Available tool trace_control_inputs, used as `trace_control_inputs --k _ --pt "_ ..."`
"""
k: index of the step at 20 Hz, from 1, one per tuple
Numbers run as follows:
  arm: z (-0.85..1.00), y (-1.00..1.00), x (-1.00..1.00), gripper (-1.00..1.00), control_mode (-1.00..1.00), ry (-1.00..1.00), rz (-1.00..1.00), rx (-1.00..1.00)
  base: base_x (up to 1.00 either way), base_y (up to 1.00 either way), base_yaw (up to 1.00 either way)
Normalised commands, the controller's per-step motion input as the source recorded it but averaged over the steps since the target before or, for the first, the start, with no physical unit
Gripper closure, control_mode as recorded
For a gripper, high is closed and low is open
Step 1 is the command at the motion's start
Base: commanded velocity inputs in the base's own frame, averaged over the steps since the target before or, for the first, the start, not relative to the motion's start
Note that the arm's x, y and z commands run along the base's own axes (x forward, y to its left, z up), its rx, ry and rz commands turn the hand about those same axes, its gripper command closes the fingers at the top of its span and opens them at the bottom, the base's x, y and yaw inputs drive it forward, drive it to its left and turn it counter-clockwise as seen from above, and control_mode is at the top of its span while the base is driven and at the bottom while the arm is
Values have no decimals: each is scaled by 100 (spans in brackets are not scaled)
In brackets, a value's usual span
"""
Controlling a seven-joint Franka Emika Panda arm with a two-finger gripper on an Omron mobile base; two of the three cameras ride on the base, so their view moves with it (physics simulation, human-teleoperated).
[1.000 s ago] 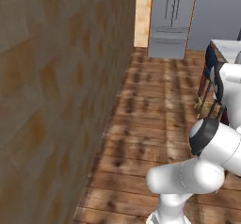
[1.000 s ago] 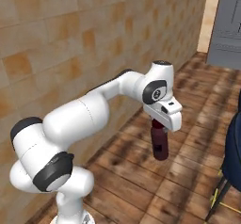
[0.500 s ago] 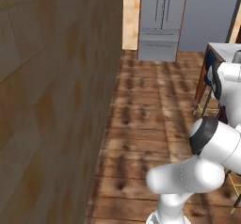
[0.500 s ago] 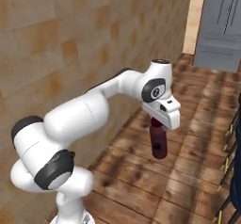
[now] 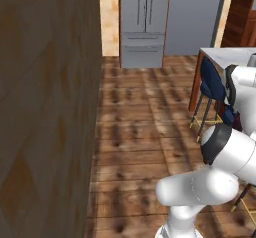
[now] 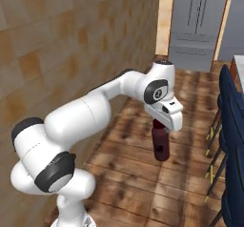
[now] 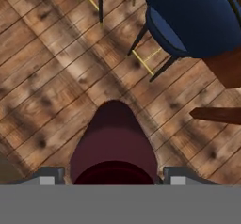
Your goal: There is a wine glass and glass cup on the dining counter. Place the wine bottle next to the wine glass and the juice bottle next to the glass cup.
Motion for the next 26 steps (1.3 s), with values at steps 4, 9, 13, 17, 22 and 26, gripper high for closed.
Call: trace_control_inputs --k 4,9,13,17,22,26 --pt "0 0 0 100 100 0 0 0 89 30 -19" --pt "0 0 0 100 100 0 0 0 90 32 -19" --pt "0 0 0 100 100 0 0 0 88 32 -21" --pt "0 0 0 100 100 0 0 0 78 34 -33" --pt "0 0 0 100 100 0 0 0 66 35 -46" --pt "0 0 0 100 100 0 0 0 65 35 -47"
